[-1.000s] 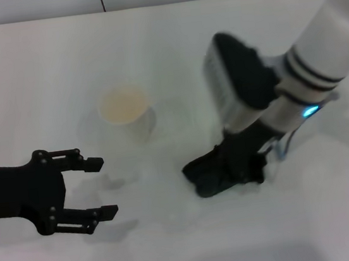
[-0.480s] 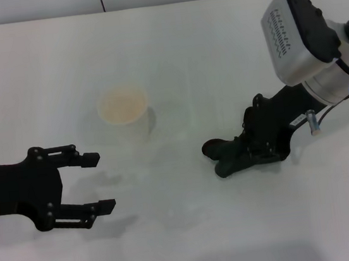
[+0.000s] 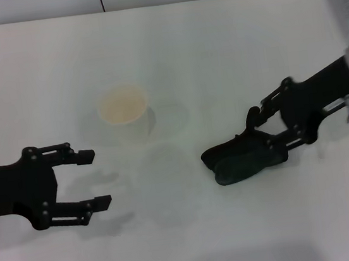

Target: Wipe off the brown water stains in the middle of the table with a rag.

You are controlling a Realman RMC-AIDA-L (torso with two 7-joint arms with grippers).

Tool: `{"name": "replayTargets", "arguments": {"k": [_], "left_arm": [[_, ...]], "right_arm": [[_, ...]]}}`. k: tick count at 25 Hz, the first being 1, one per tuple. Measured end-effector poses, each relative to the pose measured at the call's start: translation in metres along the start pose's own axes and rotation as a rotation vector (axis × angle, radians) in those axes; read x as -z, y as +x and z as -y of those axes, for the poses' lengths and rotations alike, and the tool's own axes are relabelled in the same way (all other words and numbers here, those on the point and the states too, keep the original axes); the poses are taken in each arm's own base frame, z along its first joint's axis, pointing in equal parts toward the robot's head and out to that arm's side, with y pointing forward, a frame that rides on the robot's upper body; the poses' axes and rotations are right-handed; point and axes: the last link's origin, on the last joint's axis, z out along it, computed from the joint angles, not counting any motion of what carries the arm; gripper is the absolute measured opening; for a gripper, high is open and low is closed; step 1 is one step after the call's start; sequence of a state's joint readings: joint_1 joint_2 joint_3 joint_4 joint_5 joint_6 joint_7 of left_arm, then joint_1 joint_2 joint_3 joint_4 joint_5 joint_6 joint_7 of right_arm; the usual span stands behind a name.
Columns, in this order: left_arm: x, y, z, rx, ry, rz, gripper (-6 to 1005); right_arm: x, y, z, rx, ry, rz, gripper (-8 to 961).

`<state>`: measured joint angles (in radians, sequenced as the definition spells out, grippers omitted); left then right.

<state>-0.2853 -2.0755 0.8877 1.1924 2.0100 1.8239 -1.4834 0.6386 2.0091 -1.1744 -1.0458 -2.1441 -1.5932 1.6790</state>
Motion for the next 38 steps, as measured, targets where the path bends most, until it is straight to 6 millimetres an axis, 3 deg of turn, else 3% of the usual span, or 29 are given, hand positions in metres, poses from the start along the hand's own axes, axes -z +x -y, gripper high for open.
{"name": "replayTargets", "arguments": {"k": [5,13,38], "left_arm": [[0.007,-0.007,0.001,-0.004,0.025,-0.032,834],[0.012,-0.013,-0.004,-0.031,0.031,-0.045,834],[0.011,-0.016,-0.005,-0.024,0.017,-0.06,832]], "right_arm": [[0.021,0.018,0.003,-0.039,0.067,0.11,496],[0.022,0.035,-0.001,-0.101,0.078,0.174,494],[0.021,0.037,-0.005,-0.123,0.056,0.228,489]]}}
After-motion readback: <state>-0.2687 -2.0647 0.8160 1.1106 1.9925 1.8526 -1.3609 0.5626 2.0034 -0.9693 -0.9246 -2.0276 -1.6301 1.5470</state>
